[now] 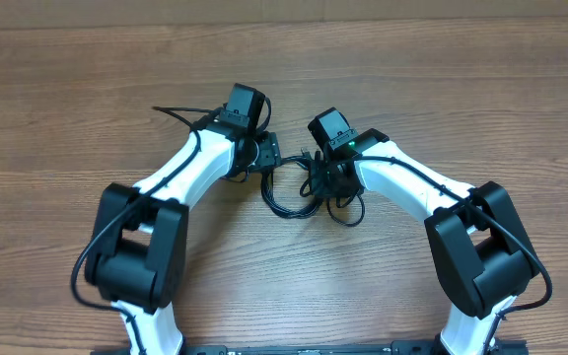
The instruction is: Untangle cables
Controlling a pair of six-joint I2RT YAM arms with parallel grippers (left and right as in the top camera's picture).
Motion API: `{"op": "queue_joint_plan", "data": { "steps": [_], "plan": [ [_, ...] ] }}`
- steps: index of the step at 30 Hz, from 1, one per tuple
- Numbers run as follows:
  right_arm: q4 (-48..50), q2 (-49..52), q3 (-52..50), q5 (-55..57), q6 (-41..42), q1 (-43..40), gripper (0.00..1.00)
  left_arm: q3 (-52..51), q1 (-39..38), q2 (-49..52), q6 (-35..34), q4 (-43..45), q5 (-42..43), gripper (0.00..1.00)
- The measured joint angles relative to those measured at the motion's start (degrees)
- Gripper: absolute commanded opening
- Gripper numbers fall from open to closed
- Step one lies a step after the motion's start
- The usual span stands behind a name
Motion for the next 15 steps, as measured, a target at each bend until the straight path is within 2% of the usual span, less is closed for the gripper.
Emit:
{"op": "queue_joint_plan", "data": {
  "steps": [1, 7, 9, 13, 15],
  "plan": [
    [-0.09, 0.0, 0.0, -0.02, 0.0, 0.0, 0.15, 0.0, 0.0, 1.09, -0.04, 1.33, -0.02, 0.78],
    [-0.24, 0.0, 0.0, -0.07, 0.24, 0.0, 0.12, 0.0, 0.0, 3.1, -1.22, 5.35, 0.0, 0.52],
    [-0.24, 0.0, 0.0, -0.04, 0.2, 0.04, 0.12, 0.0, 0.0, 3.26, -1.25, 5.55, -0.02, 0.5],
    [-0.26, 0.0, 0.0, 0.02, 0.24, 0.28, 0.12, 0.0, 0.0, 3.34, -1.49, 5.53, -0.07, 0.34],
    [-0.22, 0.0, 0.0, 0.17, 0.24, 0.63, 0.12, 0.0, 0.0, 3.34, -1.46, 5.53, -0.04, 0.23]
  ]
}}
